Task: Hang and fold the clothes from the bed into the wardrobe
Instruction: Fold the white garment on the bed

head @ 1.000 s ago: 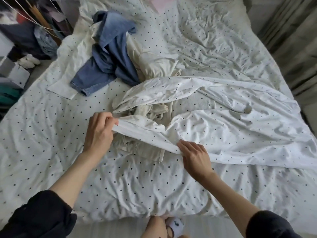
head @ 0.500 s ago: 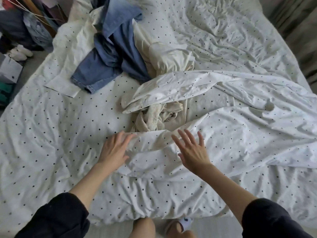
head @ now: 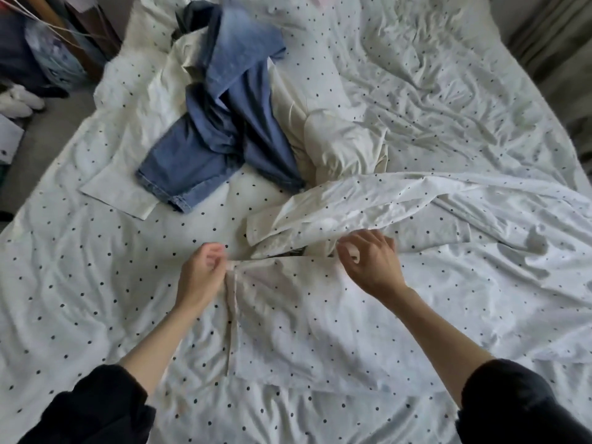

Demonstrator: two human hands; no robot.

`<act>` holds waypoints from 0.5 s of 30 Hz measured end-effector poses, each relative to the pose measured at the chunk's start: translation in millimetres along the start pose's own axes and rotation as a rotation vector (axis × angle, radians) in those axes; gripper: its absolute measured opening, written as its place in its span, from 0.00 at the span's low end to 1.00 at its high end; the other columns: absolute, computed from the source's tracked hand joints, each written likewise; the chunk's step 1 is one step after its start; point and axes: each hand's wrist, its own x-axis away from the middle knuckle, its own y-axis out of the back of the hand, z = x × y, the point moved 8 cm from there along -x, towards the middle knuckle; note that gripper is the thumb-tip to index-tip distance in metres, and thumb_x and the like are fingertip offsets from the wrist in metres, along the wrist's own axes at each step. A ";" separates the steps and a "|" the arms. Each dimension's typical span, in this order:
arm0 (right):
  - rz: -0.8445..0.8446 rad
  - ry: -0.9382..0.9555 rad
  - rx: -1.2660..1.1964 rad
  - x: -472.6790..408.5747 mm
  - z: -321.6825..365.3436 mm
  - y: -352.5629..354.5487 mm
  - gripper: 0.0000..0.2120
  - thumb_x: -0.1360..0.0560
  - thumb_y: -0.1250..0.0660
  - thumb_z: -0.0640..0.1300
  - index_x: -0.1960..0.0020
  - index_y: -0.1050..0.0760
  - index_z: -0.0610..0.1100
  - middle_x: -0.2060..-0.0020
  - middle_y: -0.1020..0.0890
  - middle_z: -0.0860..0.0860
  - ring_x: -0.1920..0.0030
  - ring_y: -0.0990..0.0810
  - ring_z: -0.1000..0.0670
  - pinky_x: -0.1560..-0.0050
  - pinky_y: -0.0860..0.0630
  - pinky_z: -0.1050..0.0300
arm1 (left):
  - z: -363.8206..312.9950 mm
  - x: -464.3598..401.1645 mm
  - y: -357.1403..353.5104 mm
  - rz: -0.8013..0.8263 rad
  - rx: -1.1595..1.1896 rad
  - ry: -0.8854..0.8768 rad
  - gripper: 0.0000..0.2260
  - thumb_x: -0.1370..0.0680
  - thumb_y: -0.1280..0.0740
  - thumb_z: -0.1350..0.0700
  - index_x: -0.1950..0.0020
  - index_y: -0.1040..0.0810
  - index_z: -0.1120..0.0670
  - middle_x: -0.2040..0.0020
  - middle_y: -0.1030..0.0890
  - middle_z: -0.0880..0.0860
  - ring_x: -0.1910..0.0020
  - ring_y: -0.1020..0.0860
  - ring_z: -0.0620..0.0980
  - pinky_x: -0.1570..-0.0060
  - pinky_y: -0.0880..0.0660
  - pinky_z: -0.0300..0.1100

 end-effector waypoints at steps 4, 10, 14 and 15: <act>-0.237 0.108 0.177 -28.0 17.4 18.5 0.15 0.26 0.38 0.50 0.44 0.23 0.44 0.46 0.20 0.46 0.45 0.22 0.42 0.46 0.28 0.41 | -48.0 -39.4 -25.0 0.127 -0.014 -0.202 0.20 0.23 0.35 0.61 0.31 0.32 0.58 0.36 0.29 0.53 0.37 0.29 0.50 0.39 0.32 0.42; -0.004 0.104 0.368 -65.5 5.3 1.9 0.28 0.29 0.28 0.44 0.31 0.31 0.46 0.31 0.31 0.43 0.29 0.35 0.40 0.32 0.45 0.32 | -81.2 -67.5 -78.4 0.439 -0.381 -0.351 0.34 0.30 0.26 0.50 0.27 0.37 0.49 0.30 0.32 0.52 0.32 0.37 0.53 0.35 0.37 0.46; -0.094 0.129 0.325 -86.2 4.1 14.3 0.19 0.28 0.29 0.41 0.37 0.24 0.45 0.37 0.24 0.44 0.33 0.30 0.41 0.33 0.41 0.33 | -79.6 -88.9 -60.9 0.411 -0.098 -0.237 0.15 0.28 0.26 0.53 0.44 0.25 0.51 0.48 0.21 0.50 0.43 0.25 0.51 0.45 0.29 0.41; -0.168 0.146 0.300 -90.8 6.0 21.3 0.14 0.29 0.29 0.39 0.44 0.21 0.43 0.43 0.20 0.44 0.37 0.26 0.40 0.35 0.38 0.34 | -82.3 -91.1 -53.4 0.414 0.002 -0.204 0.10 0.27 0.28 0.54 0.48 0.24 0.51 0.52 0.21 0.48 0.48 0.24 0.49 0.50 0.28 0.36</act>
